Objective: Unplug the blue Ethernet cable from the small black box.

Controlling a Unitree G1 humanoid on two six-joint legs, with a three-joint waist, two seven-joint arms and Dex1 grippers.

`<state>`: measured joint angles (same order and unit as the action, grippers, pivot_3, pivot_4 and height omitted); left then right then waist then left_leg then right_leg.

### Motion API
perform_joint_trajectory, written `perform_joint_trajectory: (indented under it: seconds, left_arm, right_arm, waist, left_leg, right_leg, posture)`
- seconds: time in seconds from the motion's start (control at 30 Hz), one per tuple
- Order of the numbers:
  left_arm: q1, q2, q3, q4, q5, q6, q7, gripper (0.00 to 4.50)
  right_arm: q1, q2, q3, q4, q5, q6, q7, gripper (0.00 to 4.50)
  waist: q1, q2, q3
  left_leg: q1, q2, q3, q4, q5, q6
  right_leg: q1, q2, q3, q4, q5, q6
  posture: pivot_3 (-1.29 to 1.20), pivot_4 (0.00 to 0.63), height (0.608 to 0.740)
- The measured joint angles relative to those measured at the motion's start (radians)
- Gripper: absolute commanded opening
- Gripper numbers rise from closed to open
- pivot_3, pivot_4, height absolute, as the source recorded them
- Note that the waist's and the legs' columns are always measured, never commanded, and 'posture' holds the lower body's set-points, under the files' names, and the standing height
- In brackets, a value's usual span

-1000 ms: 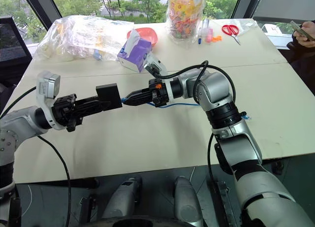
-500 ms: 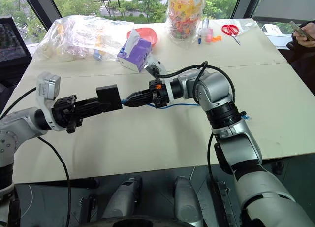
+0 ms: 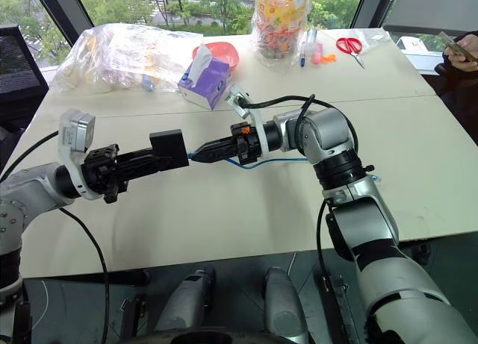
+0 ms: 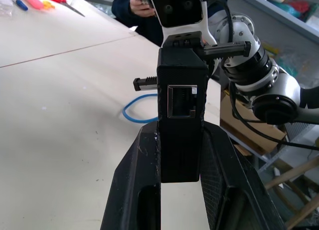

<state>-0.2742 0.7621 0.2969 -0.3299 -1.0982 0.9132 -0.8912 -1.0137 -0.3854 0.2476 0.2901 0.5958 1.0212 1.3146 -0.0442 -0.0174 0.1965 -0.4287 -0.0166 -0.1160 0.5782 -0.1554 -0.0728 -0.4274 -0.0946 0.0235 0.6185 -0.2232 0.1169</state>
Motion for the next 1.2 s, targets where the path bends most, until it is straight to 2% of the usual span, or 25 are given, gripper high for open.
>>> perform_joint_trajectory:
  seconds: [0.5, 0.6, 0.73, 1.2]
  left_arm:
    - [0.005, 0.000, -0.001, -0.013, -0.025, -0.001, 0.005, 0.48]
    - [0.006, -0.001, 0.004, -0.015, -0.026, -0.005, 0.006, 0.48]
    - [0.005, -0.001, 0.010, -0.015, -0.026, -0.008, 0.009, 0.48]
    - [0.007, -0.013, 0.007, -0.017, -0.023, -0.011, 0.018, 0.48]
  right_arm:
    - [0.018, -0.027, -0.003, -0.067, 0.018, -0.003, -0.007, 0.02]
    - [0.019, -0.038, -0.006, -0.092, 0.031, 0.024, -0.015, 1.23]
    - [0.022, -0.034, -0.027, -0.107, 0.046, 0.063, -0.046, 3.17]
    - [0.014, 0.016, -0.042, -0.111, 0.106, 0.138, -0.098, 3.17]
  waist:
    - [0.000, 0.000, 0.000]
    - [0.000, 0.000, 0.000]
    - [0.000, 0.000, 0.000]
    - [0.000, 0.000, 0.000]
  left_leg:
    - [0.000, 0.000, 0.000, 0.000, 0.000, 0.000]
    - [0.000, 0.000, 0.000, 0.001, 0.000, 0.000]
    - [0.000, 0.000, 0.000, 0.001, 0.000, 0.000]
    - [0.000, 0.000, 0.000, 0.001, 0.000, 0.000]
  right_leg:
    - [0.000, 0.000, 0.000, 0.001, 0.000, 0.000]
    - [0.000, 0.000, 0.000, 0.001, 0.000, 0.000]
    - [0.000, 0.000, 0.000, 0.001, 0.000, 0.000]
    - [0.000, 0.000, 0.000, 0.001, 0.000, 0.000]
  posture:
    - [0.00, 0.150, 0.728]
    - [0.00, 0.150, 0.728]
    - [0.00, 0.150, 0.728]
    - [0.00, 0.150, 0.728]
